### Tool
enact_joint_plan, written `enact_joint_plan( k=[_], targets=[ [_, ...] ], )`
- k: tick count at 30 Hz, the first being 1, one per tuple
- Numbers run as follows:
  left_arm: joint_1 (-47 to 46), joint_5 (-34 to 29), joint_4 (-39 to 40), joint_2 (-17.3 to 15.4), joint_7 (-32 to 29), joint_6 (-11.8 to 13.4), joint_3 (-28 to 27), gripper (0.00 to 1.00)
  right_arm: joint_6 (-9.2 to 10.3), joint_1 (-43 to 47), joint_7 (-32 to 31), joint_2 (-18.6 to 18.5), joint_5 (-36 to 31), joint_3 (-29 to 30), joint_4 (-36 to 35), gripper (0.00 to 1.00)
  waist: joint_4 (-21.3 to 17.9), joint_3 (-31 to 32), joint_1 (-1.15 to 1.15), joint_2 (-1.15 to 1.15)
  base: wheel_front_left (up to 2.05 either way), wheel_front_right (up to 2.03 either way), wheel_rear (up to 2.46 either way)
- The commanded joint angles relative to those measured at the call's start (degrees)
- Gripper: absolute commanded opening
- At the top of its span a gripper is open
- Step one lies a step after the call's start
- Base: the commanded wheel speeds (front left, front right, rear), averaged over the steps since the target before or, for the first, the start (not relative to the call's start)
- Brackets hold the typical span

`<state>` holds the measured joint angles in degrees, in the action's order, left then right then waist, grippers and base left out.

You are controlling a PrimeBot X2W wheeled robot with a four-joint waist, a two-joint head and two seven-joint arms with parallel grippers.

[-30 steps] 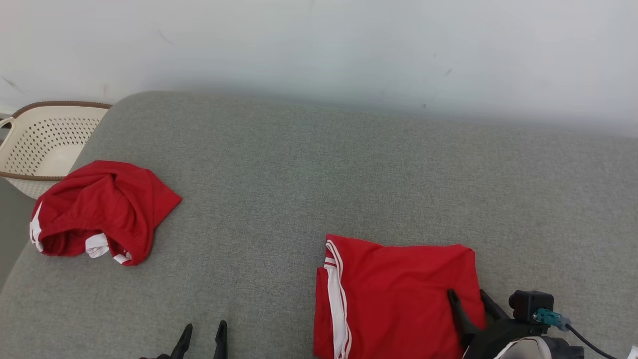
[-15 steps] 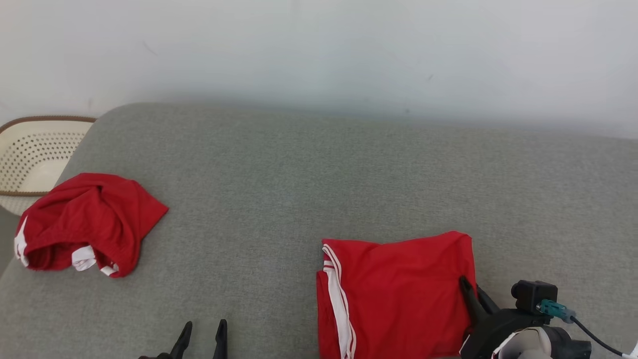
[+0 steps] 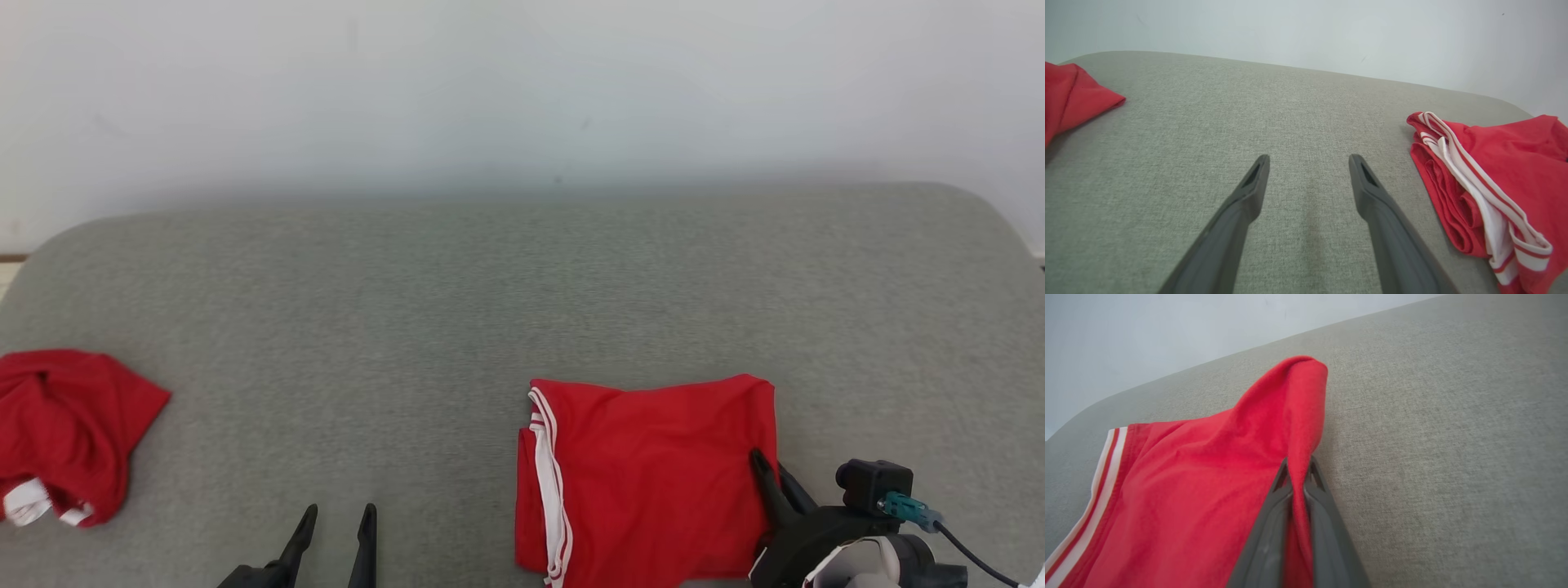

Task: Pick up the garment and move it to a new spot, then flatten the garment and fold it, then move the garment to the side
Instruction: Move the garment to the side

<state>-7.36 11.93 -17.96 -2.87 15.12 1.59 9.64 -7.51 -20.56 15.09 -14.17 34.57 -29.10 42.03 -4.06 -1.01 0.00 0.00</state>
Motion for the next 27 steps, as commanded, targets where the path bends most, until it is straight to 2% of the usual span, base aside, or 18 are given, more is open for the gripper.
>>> enact_joint_plan(
  k=[1,13,27],
  targets=[
    [-0.4,-0.2,0.3,-0.1,0.0,0.1,-0.2,1.00,0.05,0.0,0.0,0.0,-0.3,0.0,-0.1,0.00,-4.0,-0.4,0.00,0.00,0.00,0.00,0.00],
    [-2.2,-1.2,1.7,-0.1,0.0,-0.6,0.5,1.00,0.05,-1.0,0.0,0.5,0.0,-1.0,-0.9,0.00,-14.0,-1.8,0.00,0.00,0.00,0.00,0.00],
    [-4.6,-2.8,3.1,-0.1,0.0,-1.4,2.7,1.00,0.05,-1.9,0.0,1.4,0.9,-1.6,-1.7,0.00,-21.7,-3.7,0.00,0.00,0.00,0.00,0.00]
  ],
)
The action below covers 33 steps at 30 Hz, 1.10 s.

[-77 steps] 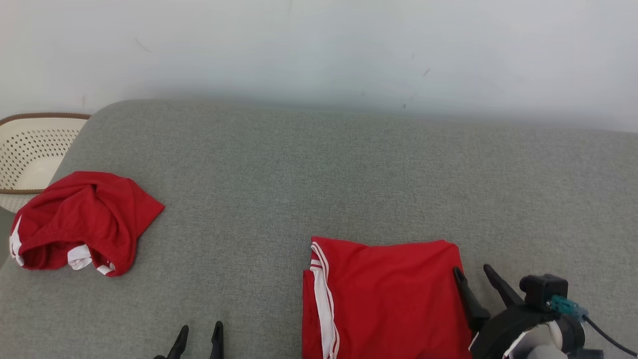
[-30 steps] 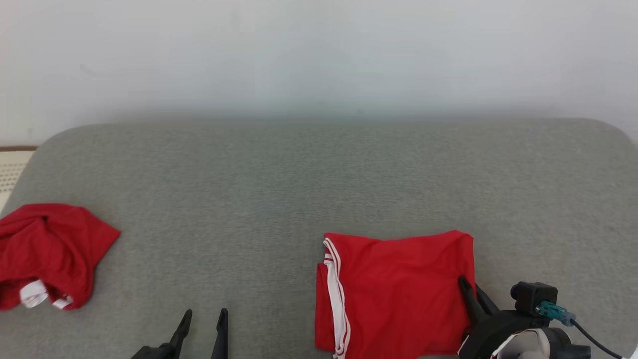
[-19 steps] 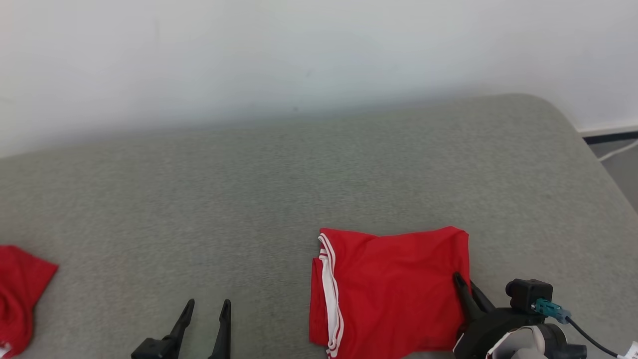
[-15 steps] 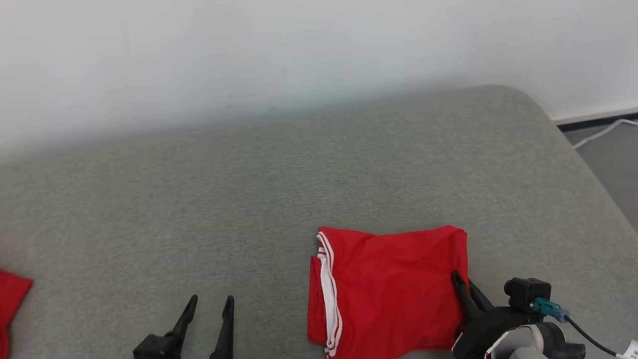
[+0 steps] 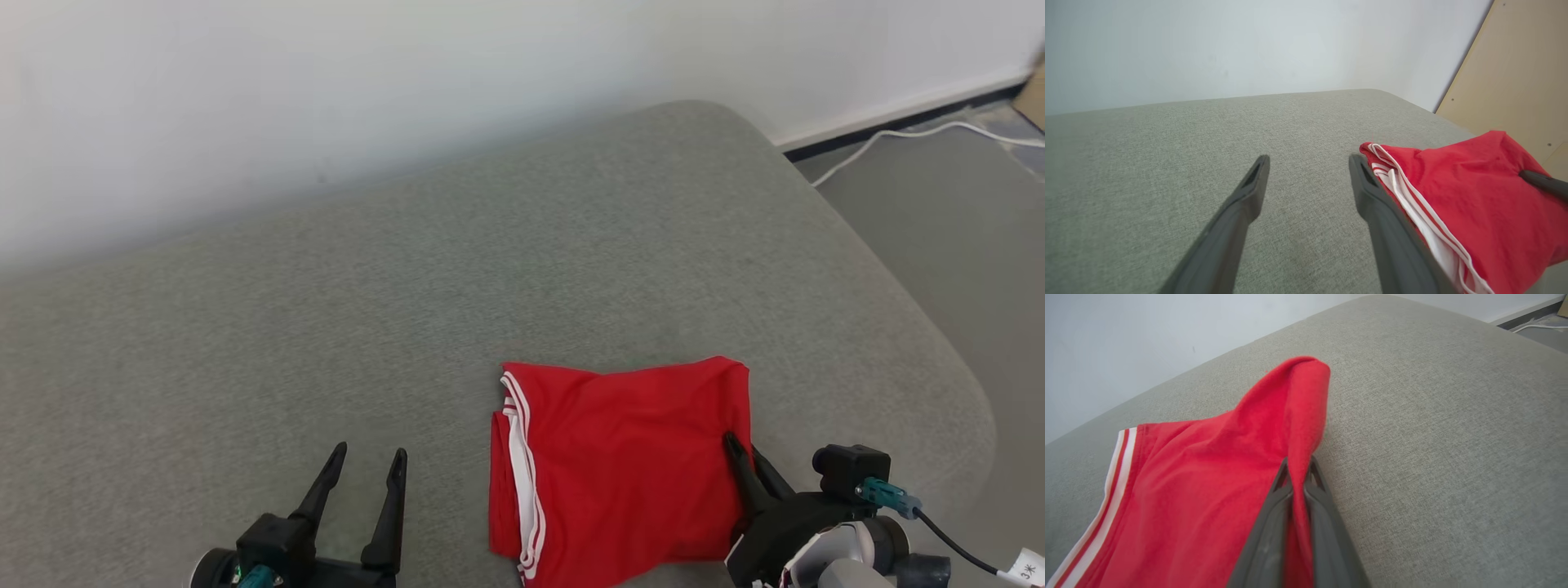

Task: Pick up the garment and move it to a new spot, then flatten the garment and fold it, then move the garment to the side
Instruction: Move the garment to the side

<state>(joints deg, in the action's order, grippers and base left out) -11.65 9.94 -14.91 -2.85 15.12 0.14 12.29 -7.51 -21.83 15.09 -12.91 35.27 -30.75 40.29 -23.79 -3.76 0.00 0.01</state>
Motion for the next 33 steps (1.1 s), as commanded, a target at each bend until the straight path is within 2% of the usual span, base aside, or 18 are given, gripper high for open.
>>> enact_joint_plan(
  k=[1,6,10,14,21,26,33],
  targets=[
    [-0.3,-1.0,0.1,-0.1,0.0,0.0,0.1,1.00,0.05,-0.8,0.0,0.3,0.1,-0.2,0.0,0.00,-2.6,-1.1,0.00,-0.01,0.00,0.00,0.00],
    [-0.8,-1.2,0.1,-0.1,0.0,-0.1,0.3,1.00,0.05,-1.4,0.0,0.7,0.2,-1.0,-0.2,0.00,-4.7,-2.2,0.00,-0.01,0.00,0.00,0.00],
    [-1.6,-1.9,0.1,-0.1,0.0,-0.4,0.6,1.00,0.05,-2.3,0.0,0.8,0.3,-1.1,-0.4,0.00,-4.8,-3.4,0.00,-0.01,0.00,0.00,0.00],
    [-2.4,-2.5,-0.8,-0.1,0.0,-1.1,1.4,1.00,0.05,-3.6,0.0,0.4,-0.6,-1.6,-0.8,0.00,-3.7,-4.9,0.00,-0.01,0.00,0.00,0.00],
    [-4.8,-5.8,-0.2,-0.1,0.0,-1.9,2.7,1.00,0.05,-9.1,0.0,-2.5,-2.4,-2.3,-1.0,0.00,-0.2,-8.5,0.00,-0.01,0.00,0.00,0.00],
    [-6.2,-8.1,1.3,-0.2,0.0,-2.0,3.6,1.00,0.05,-14.7,0.0,-4.8,-3.8,0.6,-0.2,0.00,2.6,-11.8,0.00,-0.01,0.00,0.00,0.00],
    [-8.1,-10.0,1.6,-1.2,0.0,-2.9,4.5,1.00,0.05,-21.9,0.0,-8.5,-8.1,12.9,4.7,0.00,6.7,-16.5,0.00,-0.01,0.00,0.00,0.00]
  ],
)
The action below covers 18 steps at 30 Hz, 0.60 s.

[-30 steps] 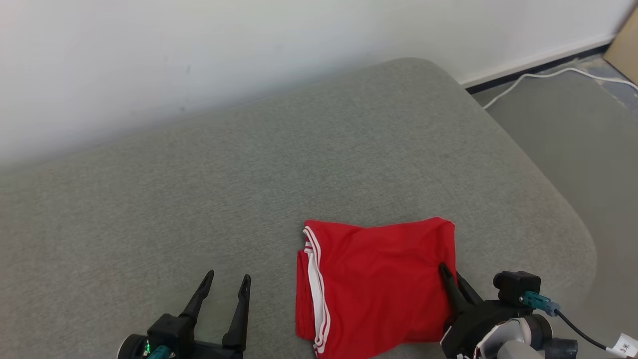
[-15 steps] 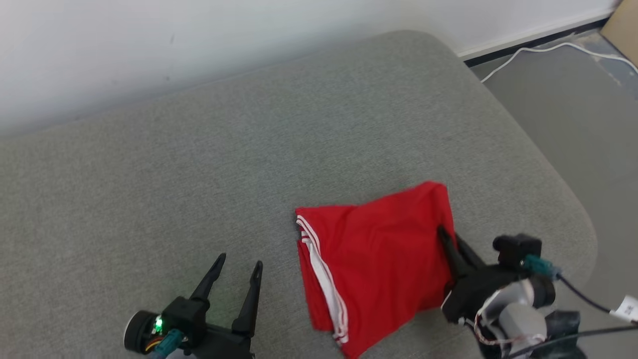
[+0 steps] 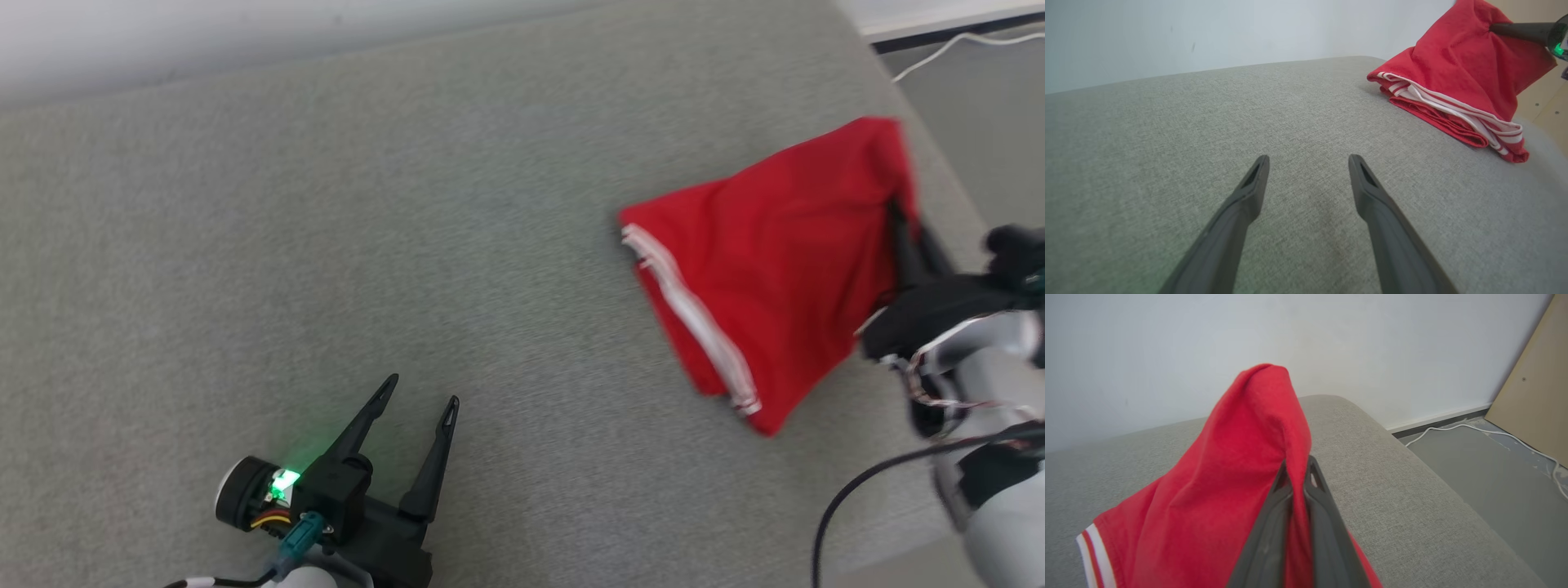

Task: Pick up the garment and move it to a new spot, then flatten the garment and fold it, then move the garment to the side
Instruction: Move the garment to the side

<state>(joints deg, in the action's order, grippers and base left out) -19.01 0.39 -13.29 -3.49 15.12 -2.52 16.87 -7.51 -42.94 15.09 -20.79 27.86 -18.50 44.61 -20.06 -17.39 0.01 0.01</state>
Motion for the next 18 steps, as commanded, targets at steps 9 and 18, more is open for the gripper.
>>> enact_joint_plan(
  k=[9,18],
  targets=[
    [-1.5,-1.8,0.5,-2.1,0.0,0.1,1.6,1.00,0.05,-4.2,0.0,-4.1,-7.7,13.9,5.0,0.00,5.4,-4.3,-0.01,-0.01,0.00,0.00,0.00],
    [-1.8,-1.2,1.2,-3.1,0.0,0.5,3.1,1.00,0.05,-4.0,0.0,-5.2,-17.6,24.9,7.0,0.00,6.9,-4.7,-0.01,-0.01,0.00,0.00,0.00]
  ],
)
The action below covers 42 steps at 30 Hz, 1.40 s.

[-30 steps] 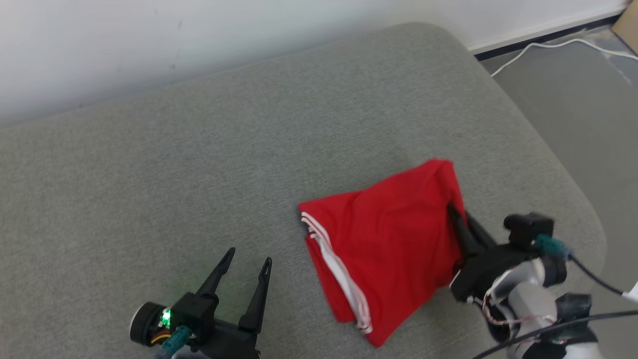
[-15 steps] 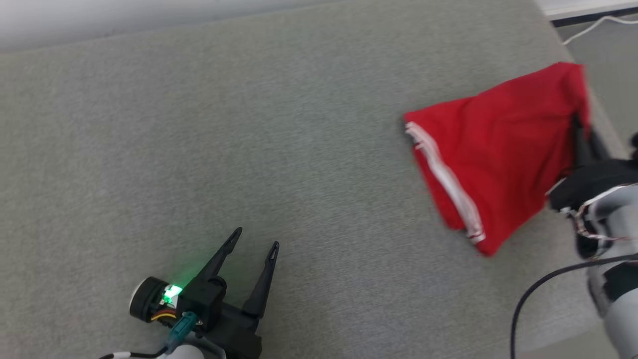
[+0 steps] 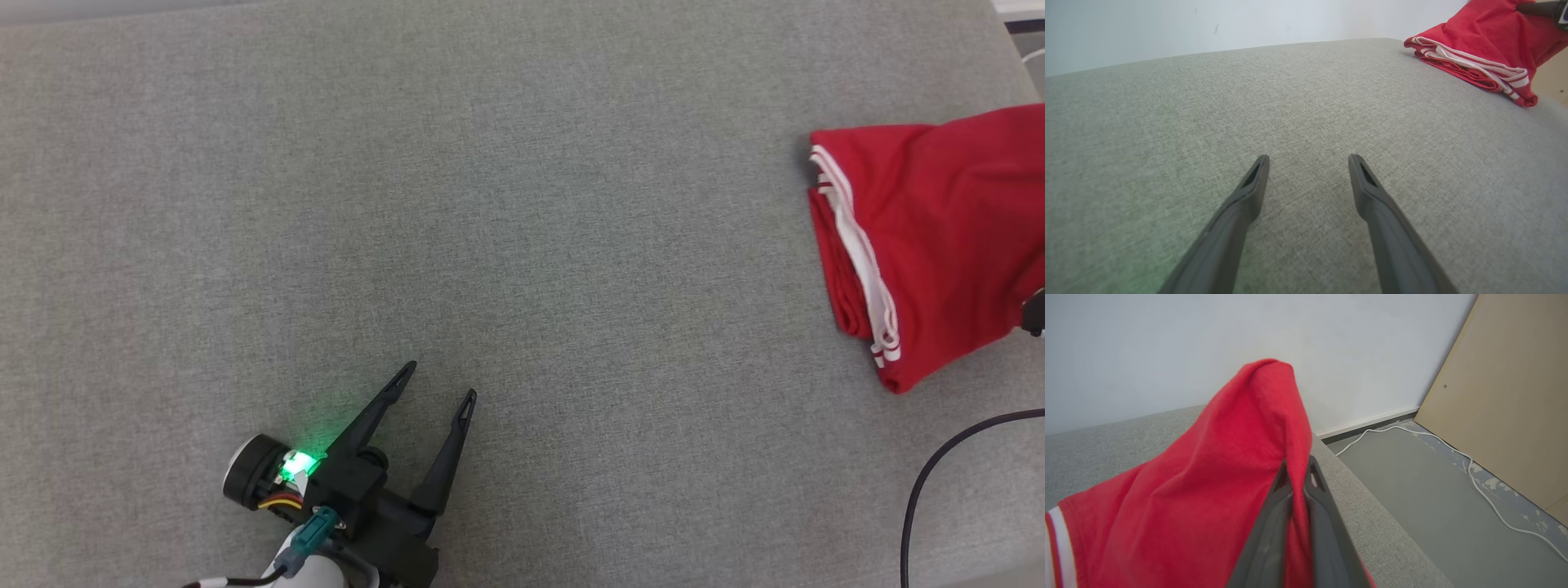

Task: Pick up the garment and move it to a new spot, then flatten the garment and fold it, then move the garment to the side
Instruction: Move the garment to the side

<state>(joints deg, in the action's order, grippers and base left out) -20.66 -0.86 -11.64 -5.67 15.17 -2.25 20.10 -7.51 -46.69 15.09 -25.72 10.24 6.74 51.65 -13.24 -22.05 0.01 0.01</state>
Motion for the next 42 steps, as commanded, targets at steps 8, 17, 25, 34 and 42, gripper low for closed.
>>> enact_joint_plan(
  k=[8,17,25,34,42],
  targets=[
    [0.3,0.7,-0.7,-1.2,-0.1,0.8,0.3,1.00,0.05,0.1,0.0,1.4,-8.6,7.9,-4.3,1.00,0.7,0.6,-0.01,-0.01,0.00,0.00,0.00],
    [1.5,2.4,-1.0,0.3,0.0,1.2,0.7,1.00,0.05,4.8,0.0,5.2,-12.0,6.5,-13.6,1.00,2.2,4.3,-0.01,-0.01,0.00,0.00,0.00],
    [3.9,3.7,-1.3,1.5,0.0,2.2,-1.0,1.00,0.05,11.3,0.0,6.8,-5.8,-4.4,-20.4,1.00,4.6,8.5,-0.01,-0.01,0.00,0.00,0.00],
    [7.2,4.9,-1.8,2.1,0.0,2.9,-4.2,1.00,0.05,19.2,0.0,9.8,-0.5,-11.9,-22.8,1.00,7.1,12.2,-0.01,-0.01,0.00,0.00,0.00],
    [9.8,5.4,-2.3,2.6,0.0,3.7,-7.6,1.00,0.05,25.1,0.0,12.6,2.0,-17.3,-22.8,1.00,8.7,15.1,-0.01,-0.01,0.00,0.00,0.00]
  ],
)
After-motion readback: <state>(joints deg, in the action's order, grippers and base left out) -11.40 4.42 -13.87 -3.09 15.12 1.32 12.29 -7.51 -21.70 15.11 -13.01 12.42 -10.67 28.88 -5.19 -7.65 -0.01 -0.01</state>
